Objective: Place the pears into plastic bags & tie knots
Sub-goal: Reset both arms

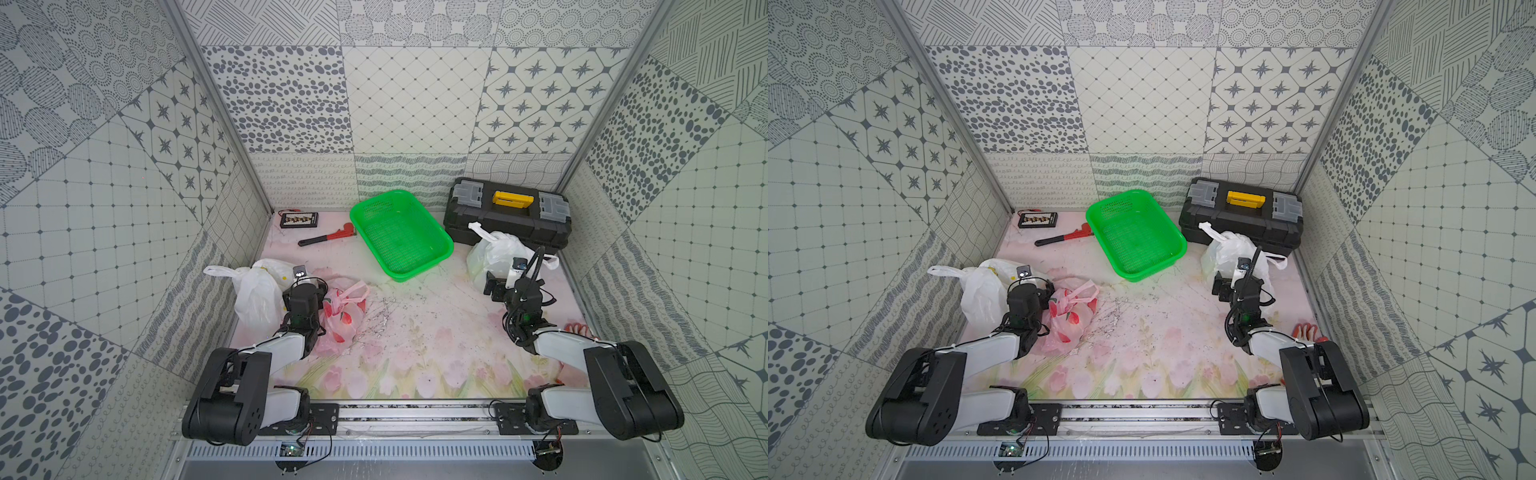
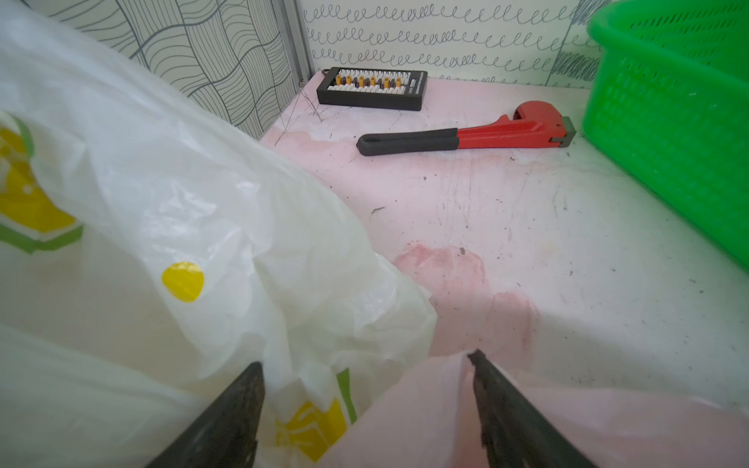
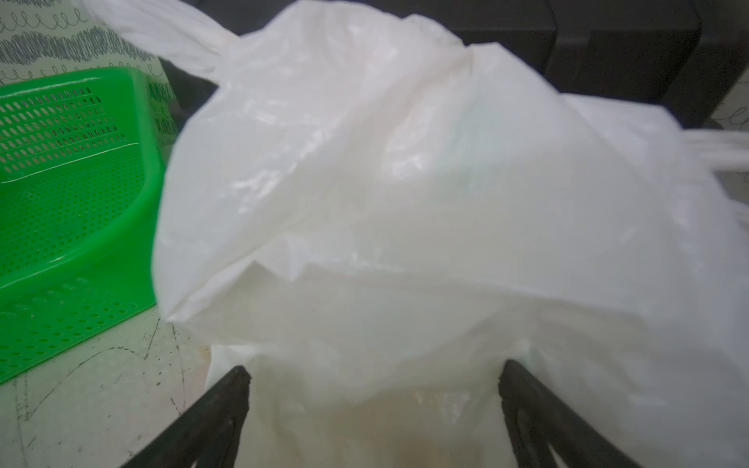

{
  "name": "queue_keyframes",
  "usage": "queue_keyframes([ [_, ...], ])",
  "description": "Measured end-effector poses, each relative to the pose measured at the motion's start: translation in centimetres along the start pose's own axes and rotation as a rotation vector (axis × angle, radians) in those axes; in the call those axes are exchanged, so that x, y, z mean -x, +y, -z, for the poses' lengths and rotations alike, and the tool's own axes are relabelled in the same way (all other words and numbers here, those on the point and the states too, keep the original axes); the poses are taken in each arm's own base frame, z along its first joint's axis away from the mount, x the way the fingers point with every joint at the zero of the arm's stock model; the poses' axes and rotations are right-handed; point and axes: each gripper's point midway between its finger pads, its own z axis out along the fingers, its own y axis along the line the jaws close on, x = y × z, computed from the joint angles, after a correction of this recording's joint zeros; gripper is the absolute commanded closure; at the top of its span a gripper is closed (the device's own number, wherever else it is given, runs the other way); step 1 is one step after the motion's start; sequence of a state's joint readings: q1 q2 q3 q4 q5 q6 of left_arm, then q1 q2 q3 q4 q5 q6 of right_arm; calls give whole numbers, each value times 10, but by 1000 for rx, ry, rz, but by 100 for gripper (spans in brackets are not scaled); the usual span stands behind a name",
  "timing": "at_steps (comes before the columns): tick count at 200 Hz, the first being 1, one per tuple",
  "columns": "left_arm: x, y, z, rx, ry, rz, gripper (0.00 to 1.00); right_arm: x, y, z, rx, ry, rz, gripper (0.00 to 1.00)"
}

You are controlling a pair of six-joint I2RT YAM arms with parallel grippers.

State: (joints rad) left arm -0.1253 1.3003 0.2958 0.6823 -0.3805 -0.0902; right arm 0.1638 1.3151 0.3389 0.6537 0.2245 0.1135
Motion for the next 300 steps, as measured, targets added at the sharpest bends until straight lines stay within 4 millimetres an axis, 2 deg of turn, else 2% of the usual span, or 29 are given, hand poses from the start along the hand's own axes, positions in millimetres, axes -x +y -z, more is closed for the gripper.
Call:
queue_keyframes([
  [29,1,-2,-3,-23,-26,-11,19,-4,-2,5,19,-11,-10,3],
  [61,-9,3,-13,-21,-39,1,19,-3,-11,5,0,-11,-36,5],
  [96,-6,0,-18,-39,-70,6,20,-2,-13,6,-5,-24,-51,2],
  [130,-3,-2,-19,-49,-86,5,20,-3,-9,13,4,-53,11,2],
  [161,-3,-4,-24,-52,-89,5,20,-3,-16,9,-21,-55,25,2],
  [182,2,-5,-27,-55,-95,6,13,0,-22,5,-28,-90,20,2],
  [195,3,-6,-28,-55,-96,5,2,-8,-24,-3,-33,-89,22,2],
  [216,6,-5,-31,-53,-94,9,1,-36,-24,-14,-34,-27,47,2],
  [224,7,-4,-33,-52,-89,11,1,-40,-23,-15,-33,-6,53,2],
  [257,10,0,-39,-48,-73,14,1,-19,-23,-23,-45,-48,44,2],
  [300,8,-4,-44,-56,-46,4,1,-13,-34,-32,-93,-26,15,2],
])
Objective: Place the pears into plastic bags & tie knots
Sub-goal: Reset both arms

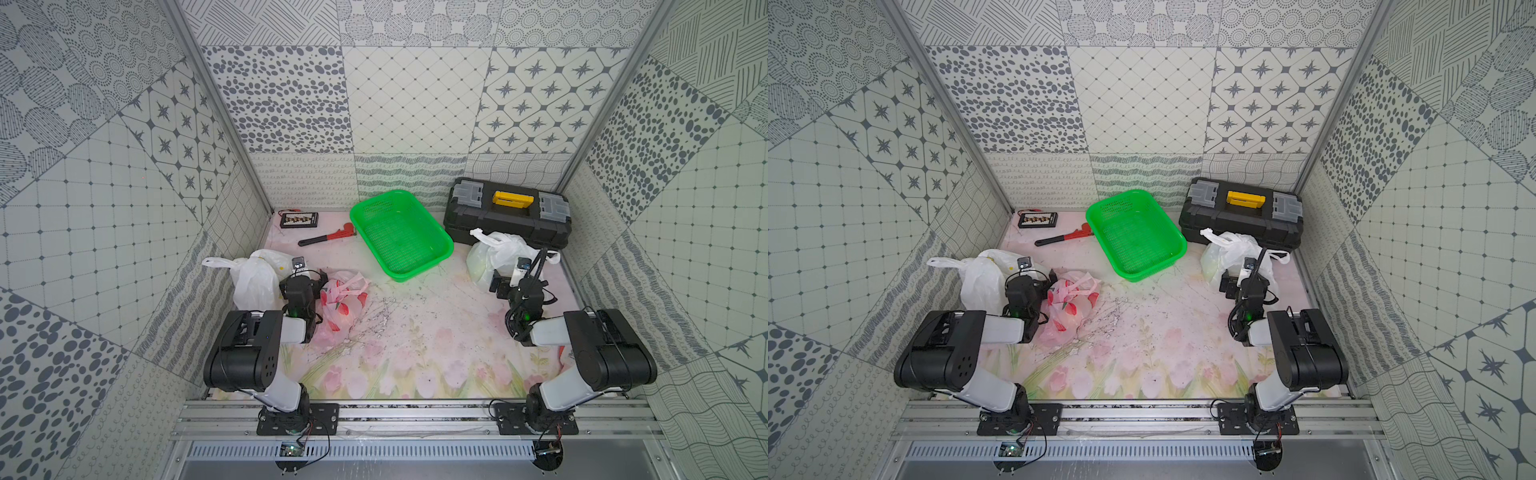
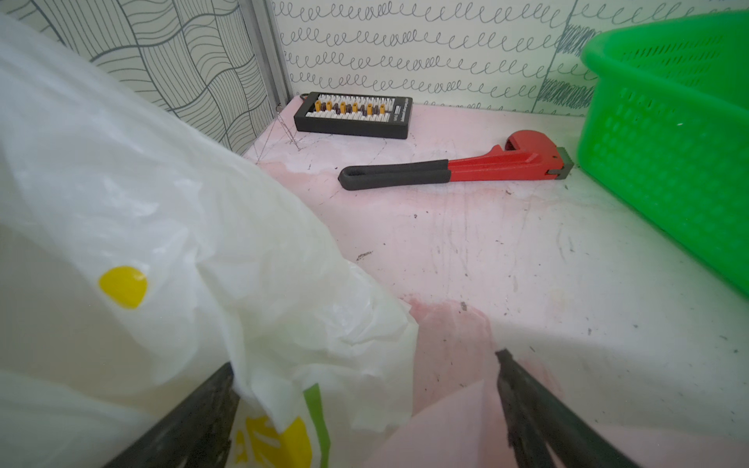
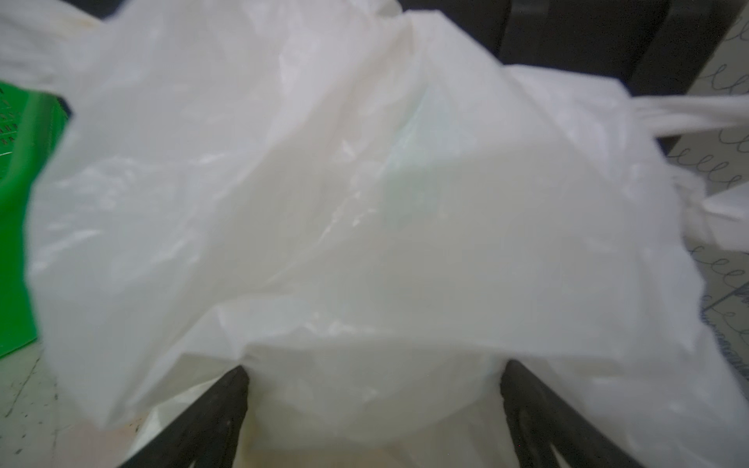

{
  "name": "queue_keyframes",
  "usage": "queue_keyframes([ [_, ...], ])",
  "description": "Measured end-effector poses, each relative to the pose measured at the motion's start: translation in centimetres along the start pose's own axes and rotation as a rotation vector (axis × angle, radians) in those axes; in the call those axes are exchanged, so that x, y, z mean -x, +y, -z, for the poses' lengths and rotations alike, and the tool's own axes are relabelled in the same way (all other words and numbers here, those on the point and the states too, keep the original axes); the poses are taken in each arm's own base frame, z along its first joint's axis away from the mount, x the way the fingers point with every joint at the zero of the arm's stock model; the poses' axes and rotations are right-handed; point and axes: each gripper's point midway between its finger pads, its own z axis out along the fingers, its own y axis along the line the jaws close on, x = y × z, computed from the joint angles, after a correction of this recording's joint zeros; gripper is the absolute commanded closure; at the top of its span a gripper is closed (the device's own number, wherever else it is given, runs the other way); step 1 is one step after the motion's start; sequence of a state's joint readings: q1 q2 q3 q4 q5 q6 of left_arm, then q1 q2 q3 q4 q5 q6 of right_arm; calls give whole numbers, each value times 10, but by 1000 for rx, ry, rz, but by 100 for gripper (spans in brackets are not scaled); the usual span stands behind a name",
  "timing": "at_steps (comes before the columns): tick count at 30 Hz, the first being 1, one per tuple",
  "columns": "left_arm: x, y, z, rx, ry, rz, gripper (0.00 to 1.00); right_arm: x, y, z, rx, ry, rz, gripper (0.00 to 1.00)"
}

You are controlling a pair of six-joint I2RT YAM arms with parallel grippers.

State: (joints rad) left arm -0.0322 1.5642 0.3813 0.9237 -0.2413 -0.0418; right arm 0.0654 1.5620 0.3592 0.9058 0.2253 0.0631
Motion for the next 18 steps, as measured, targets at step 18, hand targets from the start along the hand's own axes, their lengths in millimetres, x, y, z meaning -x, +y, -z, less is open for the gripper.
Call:
queue_keyframes([
  [18,-5,-5,-1,-10,27,-18,1,-7,-3,-1,-13,35,-4,2],
])
